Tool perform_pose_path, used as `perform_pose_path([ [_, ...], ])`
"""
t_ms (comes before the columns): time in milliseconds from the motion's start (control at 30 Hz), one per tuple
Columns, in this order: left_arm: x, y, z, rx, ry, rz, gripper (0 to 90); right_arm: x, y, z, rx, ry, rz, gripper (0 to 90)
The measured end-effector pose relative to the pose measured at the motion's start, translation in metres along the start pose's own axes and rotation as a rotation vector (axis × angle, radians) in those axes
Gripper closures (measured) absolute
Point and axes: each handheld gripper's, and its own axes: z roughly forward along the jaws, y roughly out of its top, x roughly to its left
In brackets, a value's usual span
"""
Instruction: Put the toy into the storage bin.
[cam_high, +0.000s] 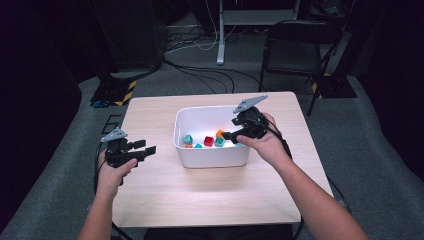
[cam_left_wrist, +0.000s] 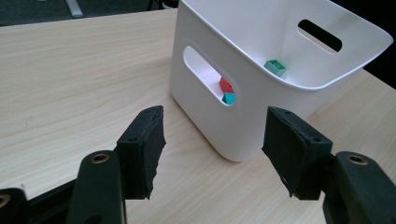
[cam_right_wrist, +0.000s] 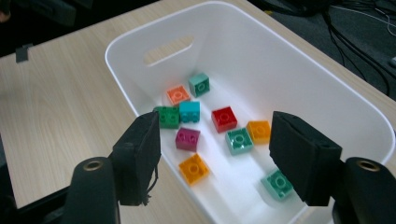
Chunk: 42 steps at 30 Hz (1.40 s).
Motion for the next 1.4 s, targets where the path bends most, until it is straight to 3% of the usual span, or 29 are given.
perform_pose_path([
  [133, 0.001, 0.0, 0.0, 0.003, 0.005, -0.002, 35.3, 0.004, -0.015, -0.008, 0.002, -0.01, 0.016, 29.8],
  [333, 0.002, -0.002, 0.001, 0.006, 0.011, -0.002, 34.3, 0.006, -0.038, -0.02, -0.014, -0.062, 0.027, 28.3],
  [600, 0.004, -0.005, 0.005, 0.018, 0.012, -0.007, 34.2, 0.003, -0.071, -0.028, -0.019, -0.093, 0.081, 28.3],
  [900, 0.005, -0.009, 0.011, 0.03, 0.008, 0.003, 34.2, -0.005, -0.111, -0.019, 0.014, -0.154, 0.14, 28.3],
  [1267, 0.002, -0.013, 0.02, 0.055, 0.01, 0.026, 33.2, -0.019, -0.162, -0.004, 0.041, -0.187, 0.26, 28.4],
  [1400, 0.003, -0.016, 0.025, 0.059, 0.013, 0.026, 33.2, -0.019, -0.178, 0.002, 0.062, -0.212, 0.234, 28.3],
])
